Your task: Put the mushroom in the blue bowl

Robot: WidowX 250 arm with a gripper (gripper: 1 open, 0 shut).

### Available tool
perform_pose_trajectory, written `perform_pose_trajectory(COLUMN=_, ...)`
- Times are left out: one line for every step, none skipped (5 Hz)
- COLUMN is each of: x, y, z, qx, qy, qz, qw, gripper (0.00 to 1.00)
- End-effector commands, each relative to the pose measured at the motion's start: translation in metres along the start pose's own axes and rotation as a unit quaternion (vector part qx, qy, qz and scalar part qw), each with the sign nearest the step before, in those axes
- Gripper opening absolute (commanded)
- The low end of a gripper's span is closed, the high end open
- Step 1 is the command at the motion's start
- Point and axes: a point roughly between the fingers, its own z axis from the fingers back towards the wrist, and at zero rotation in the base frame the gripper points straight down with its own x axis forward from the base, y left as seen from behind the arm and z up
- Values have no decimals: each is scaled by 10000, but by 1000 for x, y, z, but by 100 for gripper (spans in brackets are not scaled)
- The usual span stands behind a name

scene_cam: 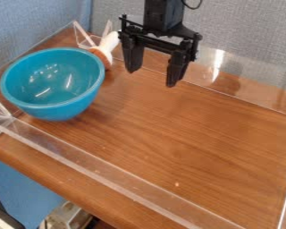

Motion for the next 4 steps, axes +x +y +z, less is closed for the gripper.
perform_pose_trajectory(x=10, y=16, z=2, qx=17, qy=-109, qz=184, qw=9998, gripper=100)
perform_pose_trajectory(x=27, y=41, z=4, qx=79, qy=-285, qz=488, qw=9984, gripper=100)
perform_pose_trajectory(x=32, y=81, z=4, qx=207, qy=-442, qz=875, qw=9950, gripper=100)
perform_pose_trajectory(x=37, y=121, z=0, qx=332, qy=-562, qz=1150, qw=9912, gripper=100)
